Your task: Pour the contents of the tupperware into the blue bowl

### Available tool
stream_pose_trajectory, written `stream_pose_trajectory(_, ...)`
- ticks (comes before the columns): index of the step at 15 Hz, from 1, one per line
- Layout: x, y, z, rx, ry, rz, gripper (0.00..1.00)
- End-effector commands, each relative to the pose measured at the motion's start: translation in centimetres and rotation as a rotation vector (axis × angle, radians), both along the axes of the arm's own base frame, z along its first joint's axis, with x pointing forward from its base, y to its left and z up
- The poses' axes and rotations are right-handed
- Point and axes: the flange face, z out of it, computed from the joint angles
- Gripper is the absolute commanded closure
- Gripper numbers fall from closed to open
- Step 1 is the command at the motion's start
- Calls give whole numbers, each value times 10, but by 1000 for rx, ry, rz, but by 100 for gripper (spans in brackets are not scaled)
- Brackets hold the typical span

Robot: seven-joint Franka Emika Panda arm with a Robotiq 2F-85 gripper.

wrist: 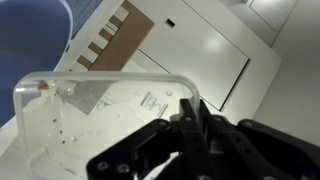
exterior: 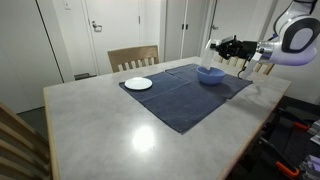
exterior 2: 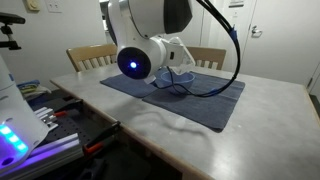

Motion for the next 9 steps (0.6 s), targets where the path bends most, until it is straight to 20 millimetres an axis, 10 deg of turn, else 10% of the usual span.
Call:
stream_pose_trajectory(1,12,0,13,-60,39,9,98)
stream_pose_trajectory(9,34,9,45,-146,177,52,98)
